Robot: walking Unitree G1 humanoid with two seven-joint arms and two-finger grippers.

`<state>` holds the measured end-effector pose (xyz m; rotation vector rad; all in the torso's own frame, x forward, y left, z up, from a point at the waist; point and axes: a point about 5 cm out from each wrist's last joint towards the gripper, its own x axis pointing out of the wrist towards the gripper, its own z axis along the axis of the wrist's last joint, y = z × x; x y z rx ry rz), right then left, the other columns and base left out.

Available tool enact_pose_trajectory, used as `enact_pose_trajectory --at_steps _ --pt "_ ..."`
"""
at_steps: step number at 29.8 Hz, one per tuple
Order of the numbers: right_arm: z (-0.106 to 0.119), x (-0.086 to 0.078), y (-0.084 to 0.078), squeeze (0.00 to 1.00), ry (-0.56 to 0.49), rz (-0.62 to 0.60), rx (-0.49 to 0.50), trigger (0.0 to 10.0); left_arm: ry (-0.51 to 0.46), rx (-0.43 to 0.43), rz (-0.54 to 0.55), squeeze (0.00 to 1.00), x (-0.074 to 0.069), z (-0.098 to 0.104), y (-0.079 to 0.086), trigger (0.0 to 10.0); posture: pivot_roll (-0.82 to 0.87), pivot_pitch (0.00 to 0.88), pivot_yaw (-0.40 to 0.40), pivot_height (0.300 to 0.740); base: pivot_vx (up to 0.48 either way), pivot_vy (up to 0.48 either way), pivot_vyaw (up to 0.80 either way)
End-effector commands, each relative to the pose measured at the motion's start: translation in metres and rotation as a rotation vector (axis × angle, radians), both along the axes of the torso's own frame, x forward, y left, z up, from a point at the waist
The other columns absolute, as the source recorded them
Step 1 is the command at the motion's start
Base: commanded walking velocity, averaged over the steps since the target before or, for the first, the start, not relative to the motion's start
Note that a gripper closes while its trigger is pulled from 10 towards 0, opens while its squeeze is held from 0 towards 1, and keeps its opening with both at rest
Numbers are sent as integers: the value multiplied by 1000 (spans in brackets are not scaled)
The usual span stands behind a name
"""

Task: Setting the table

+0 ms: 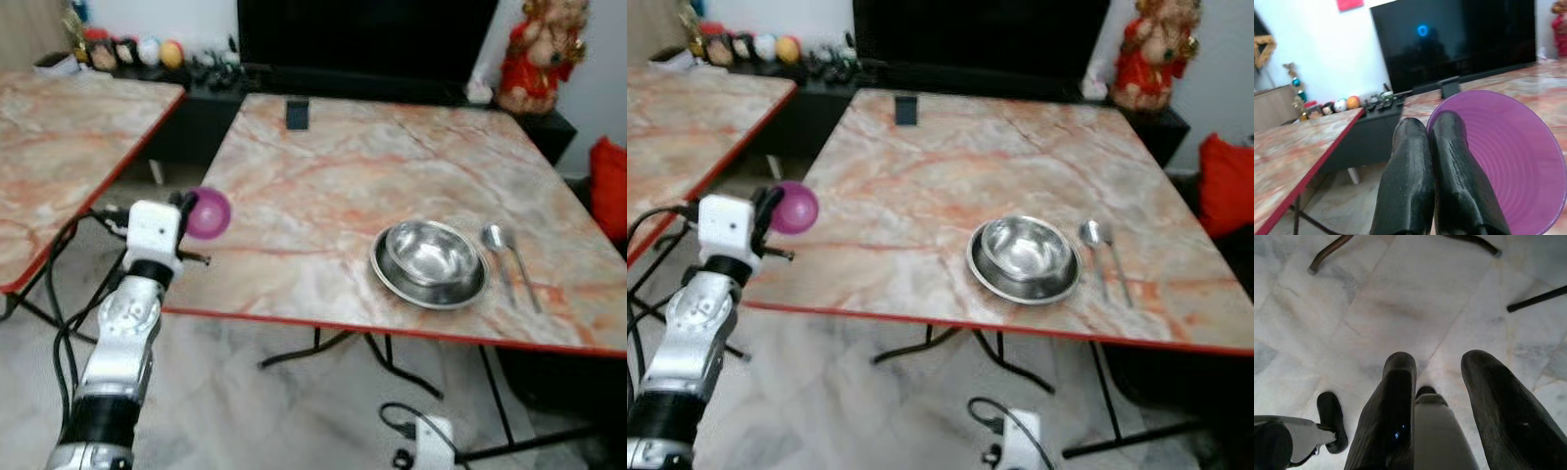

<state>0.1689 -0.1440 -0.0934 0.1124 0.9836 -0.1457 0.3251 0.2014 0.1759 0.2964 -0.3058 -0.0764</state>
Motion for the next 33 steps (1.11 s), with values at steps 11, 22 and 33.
enact_pose_trajectory --at_steps 11,22,33 --pt "1 1 -14 0 -5 -20 -29 10000 12 -1 -8 0 6 -1 -1 10000 76 0 -41 731 0 -386 0" --pt "1 1 -17 0 -7 -21 -33 10000 69 10 -15 0 7 -8 5 10000 75 0 -50 731 0 -86 0" --pt "2 3 -18 0 -12 -21 -32 10000 66 -17 -32 0 8 -5 2 10000 75 0 -56 731 0 0 0"
